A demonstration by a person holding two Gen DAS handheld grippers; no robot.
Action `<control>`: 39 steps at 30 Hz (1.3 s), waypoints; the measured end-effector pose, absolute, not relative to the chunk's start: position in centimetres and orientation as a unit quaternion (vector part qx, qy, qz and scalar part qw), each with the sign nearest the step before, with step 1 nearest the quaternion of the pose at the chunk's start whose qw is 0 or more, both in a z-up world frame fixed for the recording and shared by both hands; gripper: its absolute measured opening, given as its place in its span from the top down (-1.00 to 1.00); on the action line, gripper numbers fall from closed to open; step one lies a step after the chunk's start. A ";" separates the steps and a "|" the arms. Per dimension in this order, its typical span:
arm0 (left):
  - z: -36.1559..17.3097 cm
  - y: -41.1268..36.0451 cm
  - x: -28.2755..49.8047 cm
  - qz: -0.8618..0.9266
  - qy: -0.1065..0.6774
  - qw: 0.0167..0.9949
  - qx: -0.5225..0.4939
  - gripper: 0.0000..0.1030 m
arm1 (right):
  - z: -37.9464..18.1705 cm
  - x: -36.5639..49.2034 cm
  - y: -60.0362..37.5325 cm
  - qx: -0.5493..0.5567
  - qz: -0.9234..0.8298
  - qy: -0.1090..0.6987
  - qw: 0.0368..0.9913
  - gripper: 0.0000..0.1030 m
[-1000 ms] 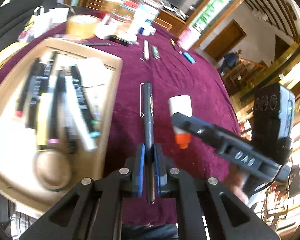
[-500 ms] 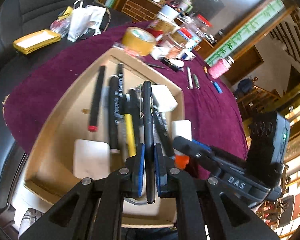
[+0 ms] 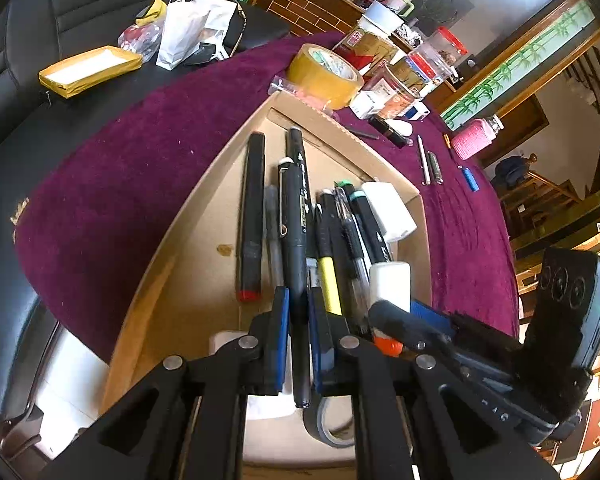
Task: Organize rigid objects
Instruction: 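Lower the black pen into the tray with the left gripper while the right gripper places the glue bottle there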
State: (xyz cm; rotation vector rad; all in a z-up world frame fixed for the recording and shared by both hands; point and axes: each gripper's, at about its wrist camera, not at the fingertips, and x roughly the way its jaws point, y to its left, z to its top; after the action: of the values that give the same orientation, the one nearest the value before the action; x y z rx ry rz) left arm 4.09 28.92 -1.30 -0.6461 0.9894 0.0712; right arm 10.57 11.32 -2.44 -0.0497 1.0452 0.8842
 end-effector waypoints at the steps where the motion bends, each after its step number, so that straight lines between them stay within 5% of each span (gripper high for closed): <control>1: -1.3 29.0 4.3 0.035 0.467 0.830 -0.303 0.83 | -2.5 10.5 11.6 -0.029 0.405 0.482 0.776 0.42; 22: -2.8 30.0 5.8 0.042 0.483 0.823 -0.296 0.82 | -3.3 11.4 12.5 -0.032 0.371 0.494 0.786 0.39; 27: -2.3 29.7 5.2 0.049 0.469 0.833 -0.288 0.81 | -3.1 11.5 12.2 -0.015 0.378 0.494 0.783 0.09; 29: -1.9 29.1 4.7 0.052 0.463 0.840 -0.276 0.68 | -2.8 11.3 11.8 -0.006 0.379 0.490 0.785 0.07; 33: -0.4 27.3 2.9 0.078 0.433 0.867 -0.234 -0.30 | -1.9 10.2 10.9 0.001 0.392 0.479 0.786 0.02; 39: 1.2 23.7 0.2 0.152 0.406 0.886 -0.166 -0.64 | -1.5 7.0 7.8 -0.005 0.382 0.465 0.798 -0.05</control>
State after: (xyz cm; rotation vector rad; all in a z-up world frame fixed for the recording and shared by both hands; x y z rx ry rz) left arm 0.19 23.70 1.22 -0.3452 0.8450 0.3167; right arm 7.02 7.83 -1.46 -0.0113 0.9987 0.8204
